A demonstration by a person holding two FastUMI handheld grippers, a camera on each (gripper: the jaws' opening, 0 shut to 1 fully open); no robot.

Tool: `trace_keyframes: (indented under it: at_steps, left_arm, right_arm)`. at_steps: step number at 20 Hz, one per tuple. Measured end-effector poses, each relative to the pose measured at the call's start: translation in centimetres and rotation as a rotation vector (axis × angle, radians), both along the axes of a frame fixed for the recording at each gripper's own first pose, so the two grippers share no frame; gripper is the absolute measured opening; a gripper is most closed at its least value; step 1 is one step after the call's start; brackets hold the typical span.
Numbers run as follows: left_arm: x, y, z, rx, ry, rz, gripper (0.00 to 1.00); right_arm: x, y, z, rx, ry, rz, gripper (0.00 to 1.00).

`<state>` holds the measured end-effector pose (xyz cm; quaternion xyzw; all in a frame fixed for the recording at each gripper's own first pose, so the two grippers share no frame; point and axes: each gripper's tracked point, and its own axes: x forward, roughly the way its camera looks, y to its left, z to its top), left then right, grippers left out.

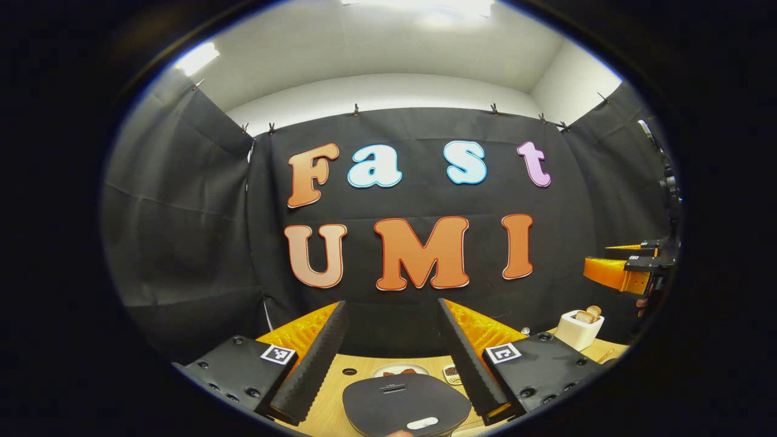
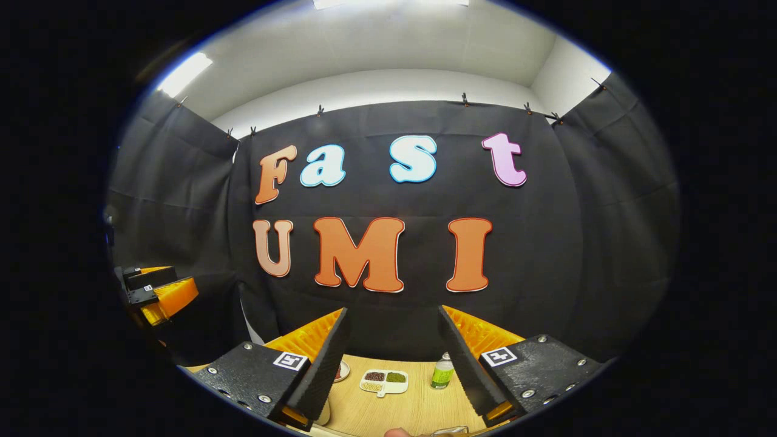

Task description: Close the left gripper, press the button to open the rice cooker; take a wooden spoon from the chopstick holder with the right hand, scoop a spoonful of rice and pour it into the rice cooker, then put the wooden spoon back into the chopstick holder.

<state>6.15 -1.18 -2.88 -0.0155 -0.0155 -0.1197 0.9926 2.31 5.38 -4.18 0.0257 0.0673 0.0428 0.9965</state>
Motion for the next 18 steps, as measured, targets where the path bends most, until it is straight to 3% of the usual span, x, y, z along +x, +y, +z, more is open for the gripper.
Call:
trace_keyframes:
  at_steps: [9,12,18]
  left_arm:
    - [-0.5,-1.7,0.4,0.001,-0.01,-0.013,0.99]
    - [-0.8,-1.6,-0.4,0.014,-0.005,0.035,0.98]
    - [-1.6,-2.7,-0.6,-0.007,0.009,0.041,0.99]
  right_arm:
    - [-0.3,-0.2,-0.1,0.004,-0.008,0.013,0.89]
    - [-0.8,-0.8,-0.3,0.007,-0.015,0.01,0.89]
    - [-1.5,-2.2,-0.6,0.028,-0.011,0.007,0.89]
